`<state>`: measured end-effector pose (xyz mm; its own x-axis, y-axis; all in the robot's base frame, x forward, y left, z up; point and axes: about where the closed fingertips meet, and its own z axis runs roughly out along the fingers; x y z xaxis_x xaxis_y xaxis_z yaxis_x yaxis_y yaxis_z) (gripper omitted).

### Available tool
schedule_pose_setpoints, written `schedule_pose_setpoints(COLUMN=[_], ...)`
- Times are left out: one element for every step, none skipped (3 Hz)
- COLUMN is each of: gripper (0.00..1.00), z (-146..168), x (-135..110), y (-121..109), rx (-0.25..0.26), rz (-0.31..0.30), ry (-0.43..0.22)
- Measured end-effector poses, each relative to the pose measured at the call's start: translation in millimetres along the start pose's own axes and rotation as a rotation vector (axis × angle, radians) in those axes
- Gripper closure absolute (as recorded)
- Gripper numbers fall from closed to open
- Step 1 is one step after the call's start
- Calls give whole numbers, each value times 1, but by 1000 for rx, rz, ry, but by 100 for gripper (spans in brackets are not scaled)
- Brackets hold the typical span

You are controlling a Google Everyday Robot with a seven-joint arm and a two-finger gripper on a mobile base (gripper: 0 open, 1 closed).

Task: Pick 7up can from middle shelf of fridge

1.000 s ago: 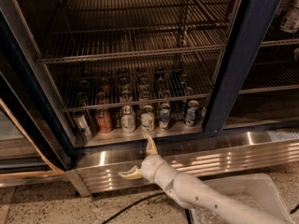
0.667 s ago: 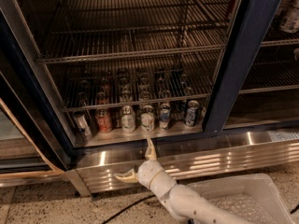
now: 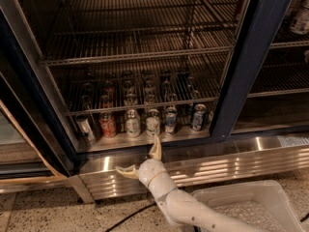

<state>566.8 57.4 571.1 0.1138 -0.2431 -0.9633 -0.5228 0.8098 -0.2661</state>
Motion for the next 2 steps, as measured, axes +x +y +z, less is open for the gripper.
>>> schedule_pose_setpoints(gripper=[0,0], z=[18,18], x=[-2,-2], y=[-5,-5], rx=[39,39], rz=[-6,-6], ry=[20,20])
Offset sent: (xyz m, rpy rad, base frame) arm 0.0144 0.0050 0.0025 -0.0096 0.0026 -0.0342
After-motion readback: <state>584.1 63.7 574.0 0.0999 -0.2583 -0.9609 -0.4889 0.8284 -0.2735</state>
